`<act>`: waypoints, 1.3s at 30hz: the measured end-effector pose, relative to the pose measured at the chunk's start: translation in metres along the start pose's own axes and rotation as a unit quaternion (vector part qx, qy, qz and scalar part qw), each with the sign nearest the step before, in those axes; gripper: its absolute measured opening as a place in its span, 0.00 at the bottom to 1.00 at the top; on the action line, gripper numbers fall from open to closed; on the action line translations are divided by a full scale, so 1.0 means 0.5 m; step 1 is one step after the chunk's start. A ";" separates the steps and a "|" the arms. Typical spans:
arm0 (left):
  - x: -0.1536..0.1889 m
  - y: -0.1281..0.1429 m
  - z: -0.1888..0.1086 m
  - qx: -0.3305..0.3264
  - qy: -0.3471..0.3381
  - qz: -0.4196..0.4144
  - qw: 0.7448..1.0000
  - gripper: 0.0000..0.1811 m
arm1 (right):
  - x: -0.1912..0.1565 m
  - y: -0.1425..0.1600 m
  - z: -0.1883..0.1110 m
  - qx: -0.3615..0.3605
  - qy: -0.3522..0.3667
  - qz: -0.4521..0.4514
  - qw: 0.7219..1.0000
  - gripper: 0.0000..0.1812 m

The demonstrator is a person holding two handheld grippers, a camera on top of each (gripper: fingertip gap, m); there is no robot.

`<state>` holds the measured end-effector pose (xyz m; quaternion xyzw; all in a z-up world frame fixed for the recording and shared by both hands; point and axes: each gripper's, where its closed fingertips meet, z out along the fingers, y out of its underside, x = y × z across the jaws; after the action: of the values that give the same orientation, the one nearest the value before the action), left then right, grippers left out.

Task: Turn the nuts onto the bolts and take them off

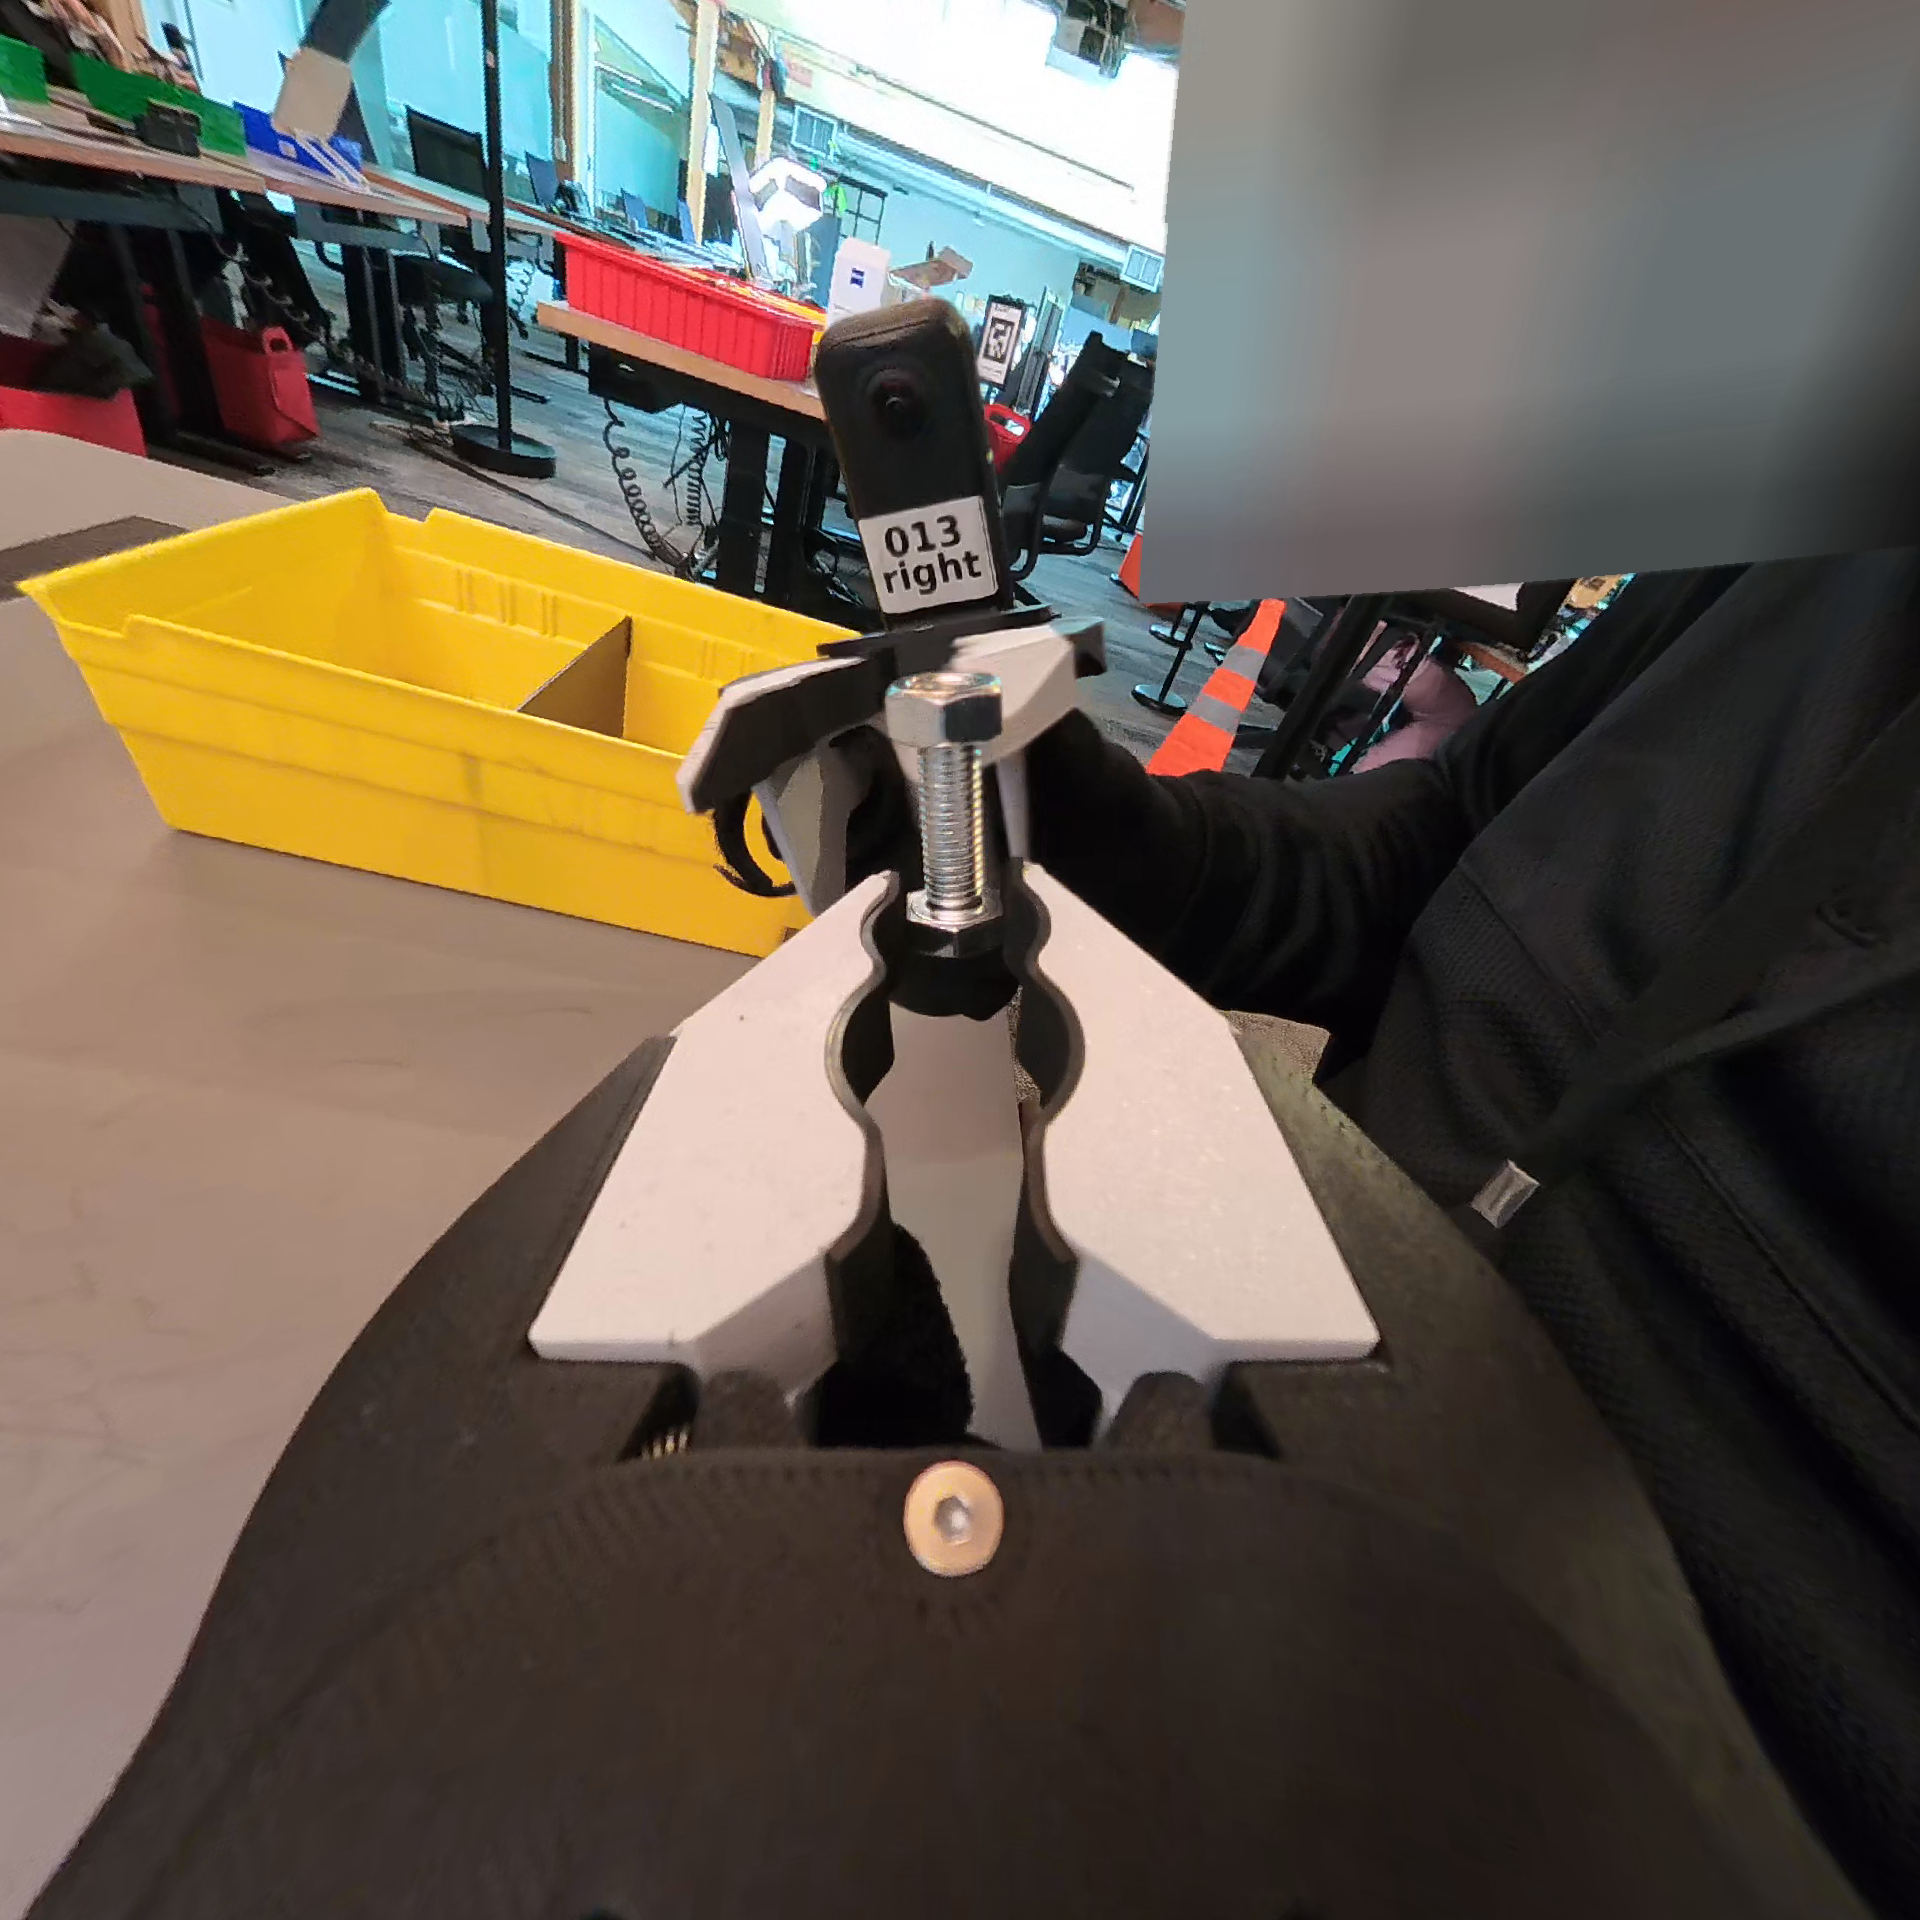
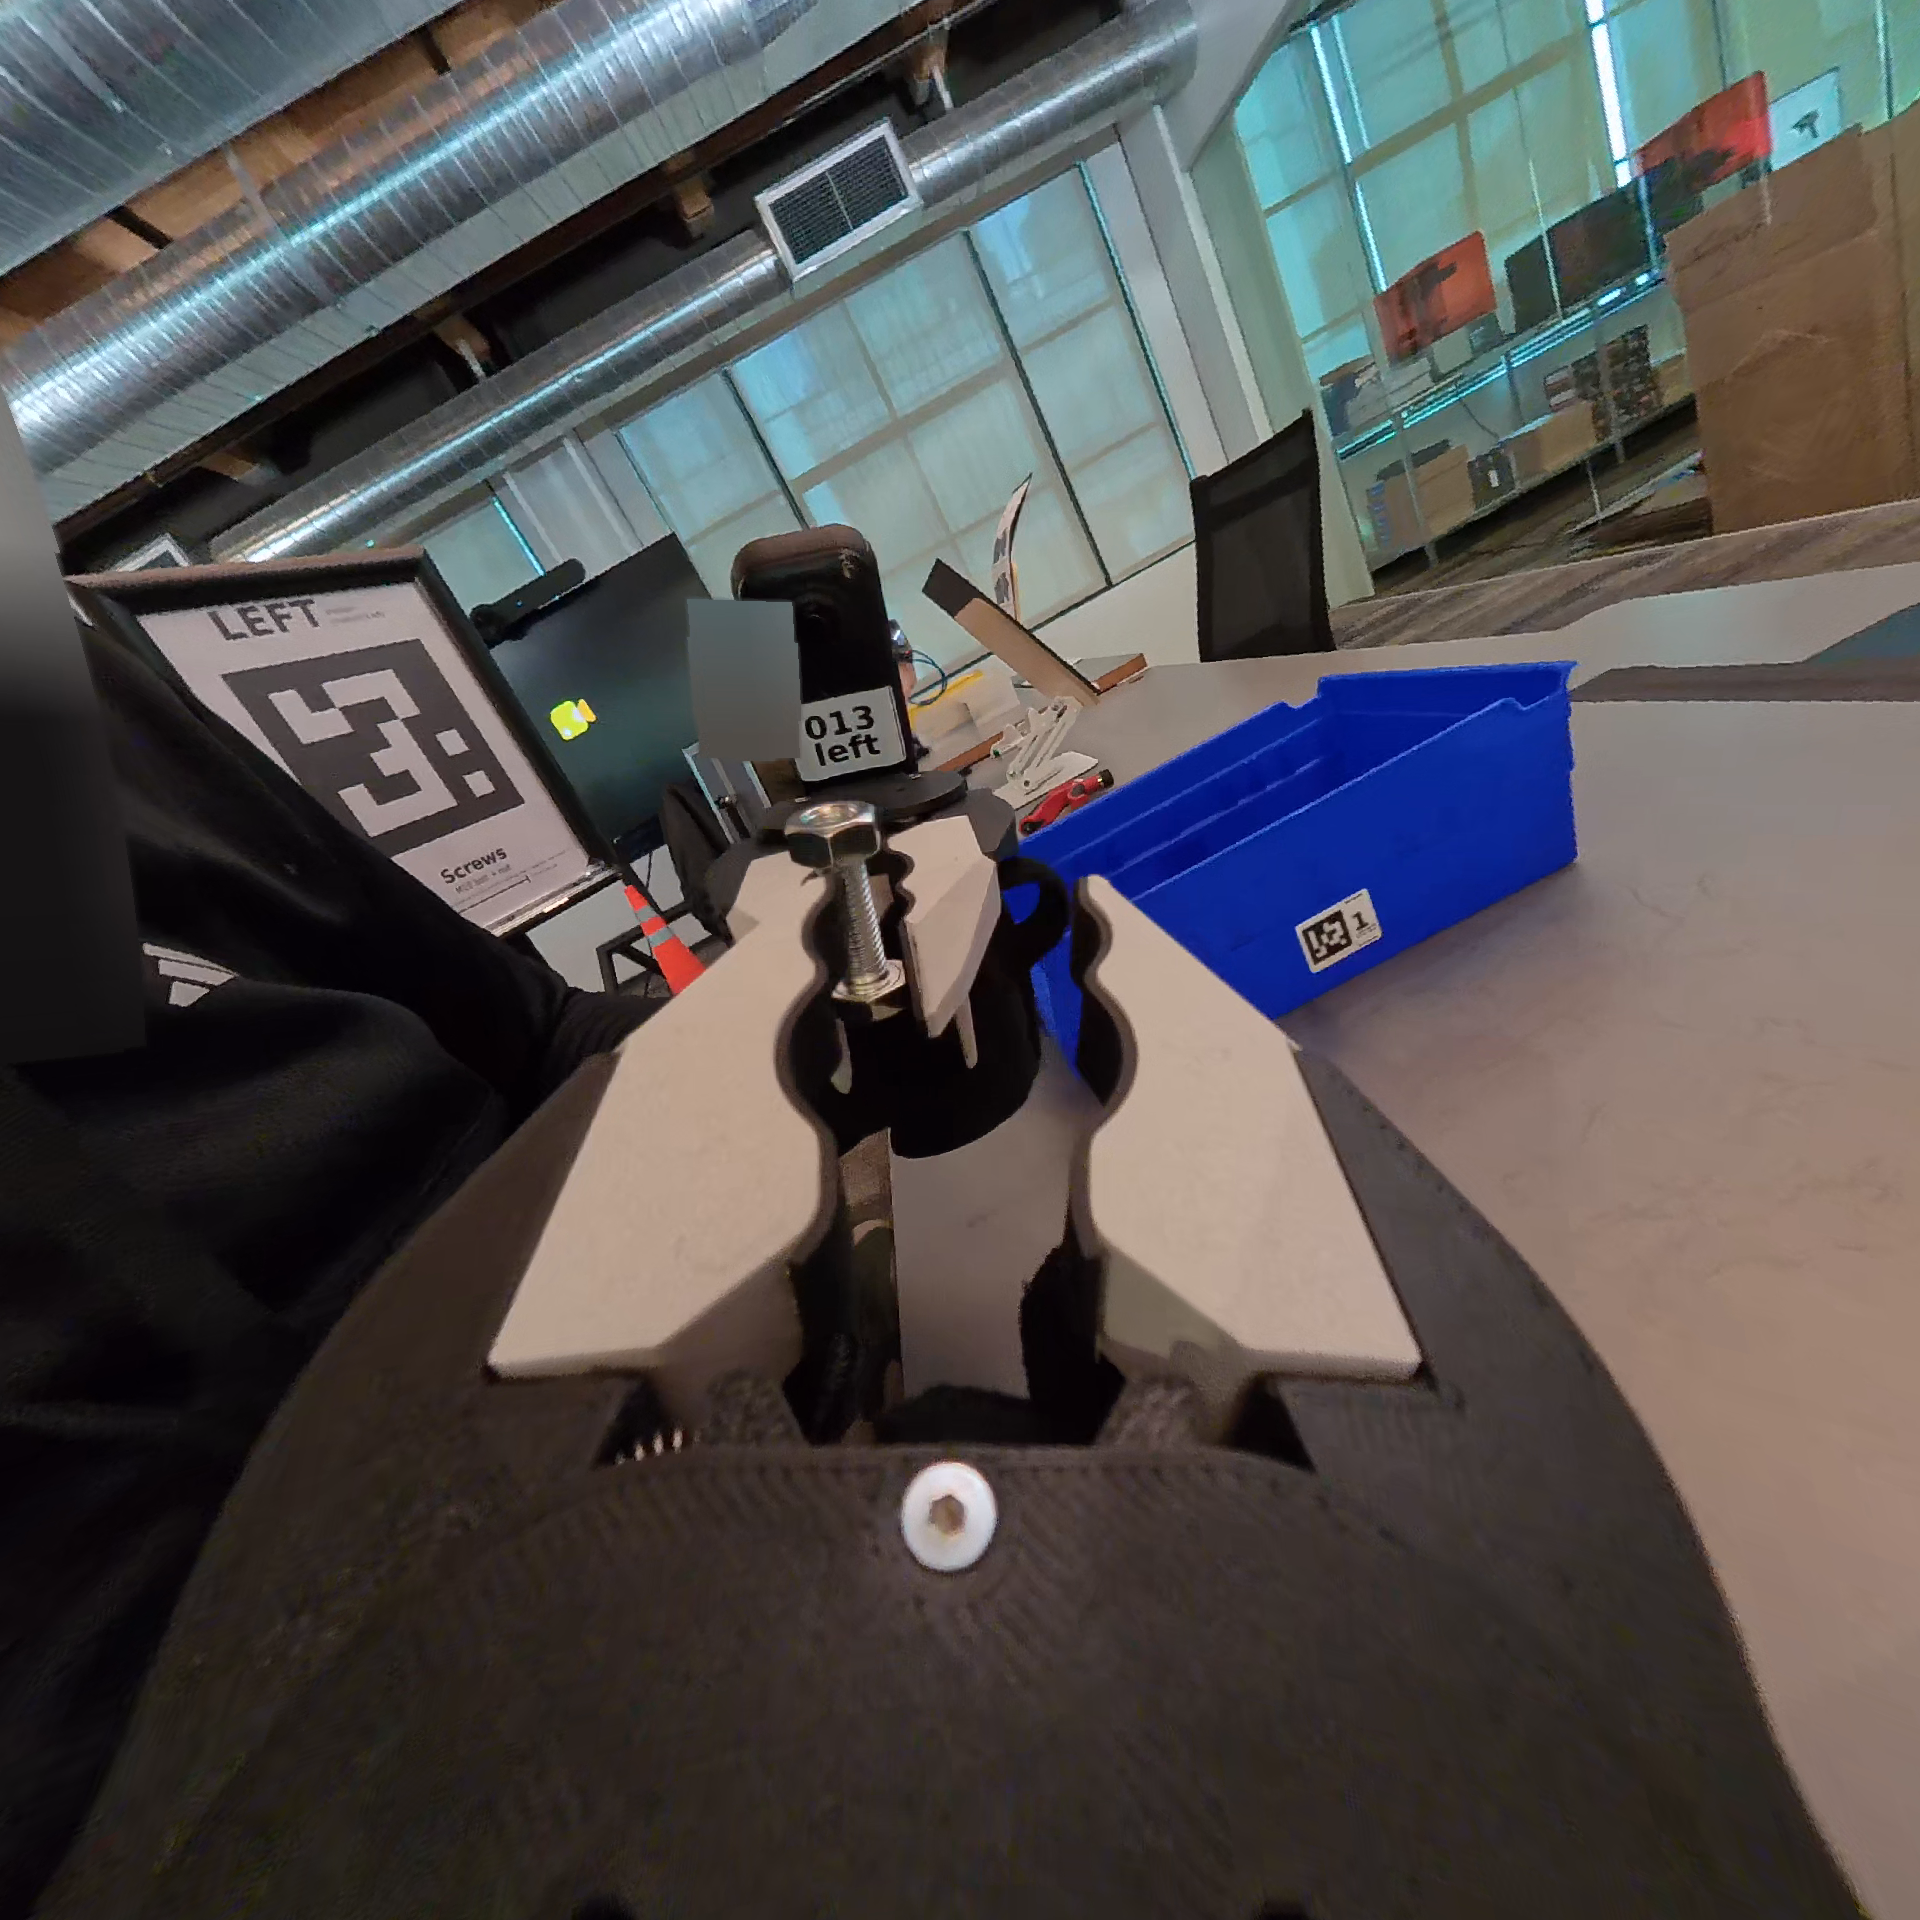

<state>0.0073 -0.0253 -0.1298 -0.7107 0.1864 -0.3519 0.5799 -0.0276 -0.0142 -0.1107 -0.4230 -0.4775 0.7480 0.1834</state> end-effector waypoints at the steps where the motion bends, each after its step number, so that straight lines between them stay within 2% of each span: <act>1: -0.002 0.001 -0.001 0.000 -0.002 0.000 1.000 0.09 | 0.001 -0.002 -0.002 0.004 -0.001 0.002 1.000 0.24; 7: 0.002 0.015 0.010 -0.017 0.000 0.011 1.000 0.09 | -0.031 0.005 0.015 -0.008 -0.027 -0.022 0.999 0.25; 13: 0.002 0.006 0.004 -0.006 0.000 0.012 1.000 0.09 | -0.017 -0.001 0.006 0.000 -0.020 -0.010 1.000 0.25; 16: -0.004 0.004 -0.001 -0.007 -0.012 0.021 1.000 0.09 | -0.020 -0.003 0.006 0.000 -0.022 -0.014 1.000 0.25; 19: -0.018 0.007 -0.005 -0.030 -0.053 0.063 0.996 0.09 | -0.019 -0.001 0.007 -0.017 -0.010 -0.023 1.000 0.25; 24: -0.049 0.024 -0.017 -0.108 -0.147 0.188 0.965 0.09 | -0.010 -0.004 0.009 -0.069 0.027 -0.034 0.997 0.22; 27: -0.064 0.036 -0.023 -0.143 -0.182 0.235 0.944 0.09 | -0.005 0.005 0.015 -0.104 0.041 -0.027 0.993 0.20; 32: -0.083 0.046 -0.032 -0.171 -0.217 0.274 0.921 0.09 | 0.009 0.043 0.025 -0.150 0.065 -0.012 0.987 0.16; 39: -0.098 0.047 -0.040 -0.179 -0.233 0.280 0.914 0.09 | 0.016 0.054 0.029 -0.164 0.078 -0.002 0.983 0.10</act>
<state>-0.0370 -0.0122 -0.1646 -0.7829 0.2972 0.0400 0.5450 -0.0402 -0.0297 -0.1353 -0.5034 -0.5791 0.6235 0.1500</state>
